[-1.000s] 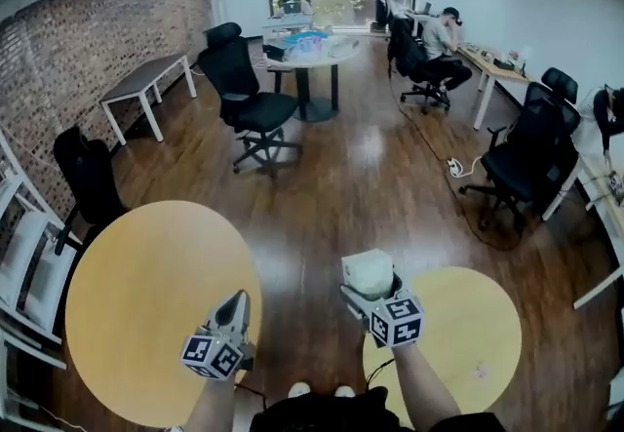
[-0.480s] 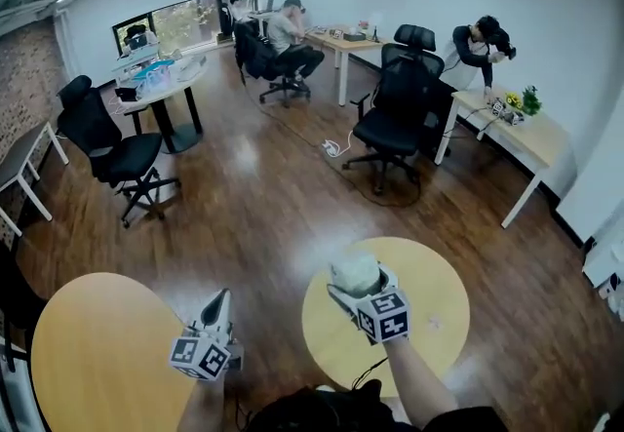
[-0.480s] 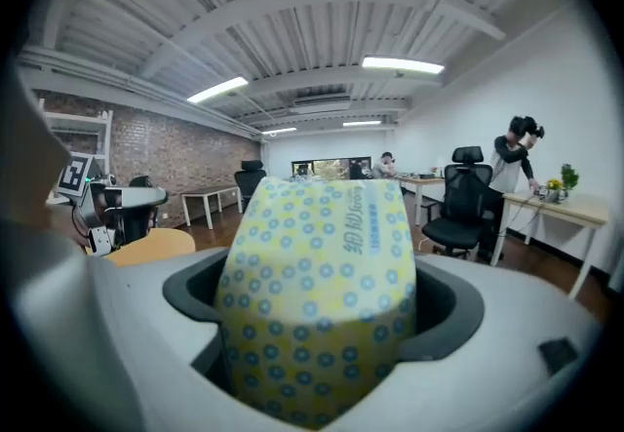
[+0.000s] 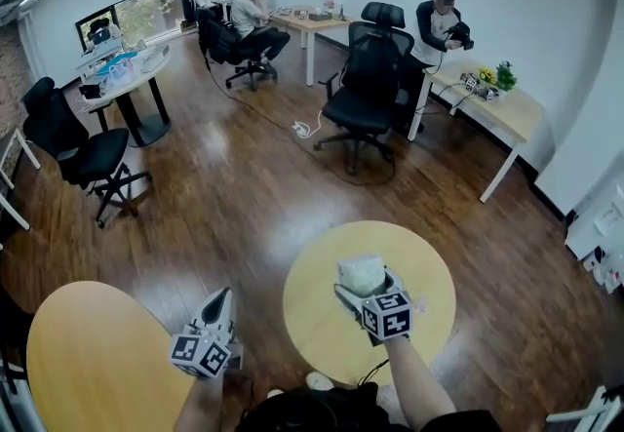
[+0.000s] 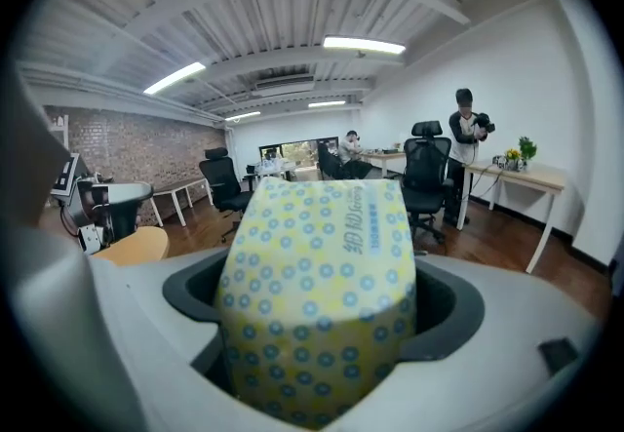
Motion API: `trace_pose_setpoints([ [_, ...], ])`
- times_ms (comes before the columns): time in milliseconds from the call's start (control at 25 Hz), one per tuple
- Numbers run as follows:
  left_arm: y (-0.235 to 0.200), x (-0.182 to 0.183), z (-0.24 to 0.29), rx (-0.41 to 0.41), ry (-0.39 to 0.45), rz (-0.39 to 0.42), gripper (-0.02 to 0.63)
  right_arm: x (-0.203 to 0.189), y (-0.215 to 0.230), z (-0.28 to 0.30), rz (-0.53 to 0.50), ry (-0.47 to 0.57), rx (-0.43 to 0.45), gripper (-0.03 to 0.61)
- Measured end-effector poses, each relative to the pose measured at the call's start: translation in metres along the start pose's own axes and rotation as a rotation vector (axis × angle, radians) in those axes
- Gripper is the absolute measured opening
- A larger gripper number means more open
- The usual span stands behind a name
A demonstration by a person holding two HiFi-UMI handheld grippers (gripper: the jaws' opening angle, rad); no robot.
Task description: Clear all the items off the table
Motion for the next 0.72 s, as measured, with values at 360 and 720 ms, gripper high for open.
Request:
trace_pose_setpoints([
  [360,0.001,-0.048,0.0,0.037,-0.187,0.009,-0.009,-0.091,0.018,0.034,0.06,-0.269,-0.023,0.512],
  [720,0.013,-0.087,-0.01,0.082,-0.307,-0.063,-0.009,-0.162,0.028,0.07,0.078,-0.452,-0.031,0.518],
])
Point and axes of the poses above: the fingertips, and each gripper's own axes: z forward along the fingers, y to its right, x out of its top, the point moved 10 cm from there along -z, backward along the fingers, and after that the axes turned 4 degrees about x, right-handed, at the moved point
